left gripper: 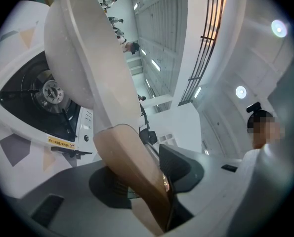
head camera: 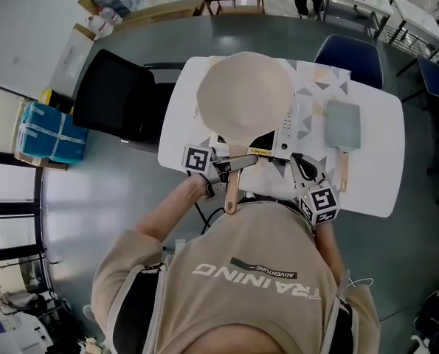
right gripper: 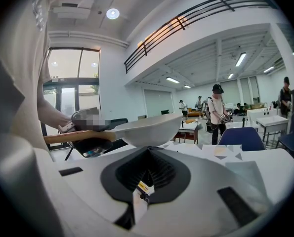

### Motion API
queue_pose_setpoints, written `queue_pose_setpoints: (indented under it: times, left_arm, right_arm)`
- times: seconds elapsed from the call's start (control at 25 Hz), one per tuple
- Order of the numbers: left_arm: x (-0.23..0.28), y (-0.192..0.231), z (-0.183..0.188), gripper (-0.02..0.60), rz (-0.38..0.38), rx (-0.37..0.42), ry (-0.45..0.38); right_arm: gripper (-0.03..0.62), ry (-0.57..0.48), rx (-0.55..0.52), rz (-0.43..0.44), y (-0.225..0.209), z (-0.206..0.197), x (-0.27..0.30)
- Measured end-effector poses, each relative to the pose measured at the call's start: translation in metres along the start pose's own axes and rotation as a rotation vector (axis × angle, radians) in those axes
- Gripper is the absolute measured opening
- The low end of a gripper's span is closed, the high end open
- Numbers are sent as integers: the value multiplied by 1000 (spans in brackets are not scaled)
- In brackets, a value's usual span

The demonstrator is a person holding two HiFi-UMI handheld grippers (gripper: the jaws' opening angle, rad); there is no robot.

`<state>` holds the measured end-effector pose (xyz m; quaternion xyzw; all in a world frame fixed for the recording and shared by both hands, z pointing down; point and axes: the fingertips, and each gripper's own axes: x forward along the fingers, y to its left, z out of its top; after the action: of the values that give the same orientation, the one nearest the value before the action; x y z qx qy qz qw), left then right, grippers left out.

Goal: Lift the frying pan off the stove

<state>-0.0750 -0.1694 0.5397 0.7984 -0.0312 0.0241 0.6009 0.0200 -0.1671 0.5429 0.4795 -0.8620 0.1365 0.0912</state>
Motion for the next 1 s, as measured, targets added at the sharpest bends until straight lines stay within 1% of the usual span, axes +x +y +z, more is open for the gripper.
queue_pose_setpoints:
  times: [0.28, 0.6, 0.8, 1.0]
  left_arm:
    - [5, -4, -2, 175, -15, 8, -8]
    - [-5, -5, 3, 176, -13, -16, -26]
    - [-7, -2, 4, 175, -1, -11, -28]
    - [-8, -4, 5, 179, -23, -6, -35]
  right_arm:
    - [-3, -7, -11, 11, -1, 0, -2]
    - [-4, -6, -22, 20, 4, 4, 5]
    - [-5, -6, -21, 18, 2, 2, 5]
    - [-5, -4, -34, 26, 5, 3, 5]
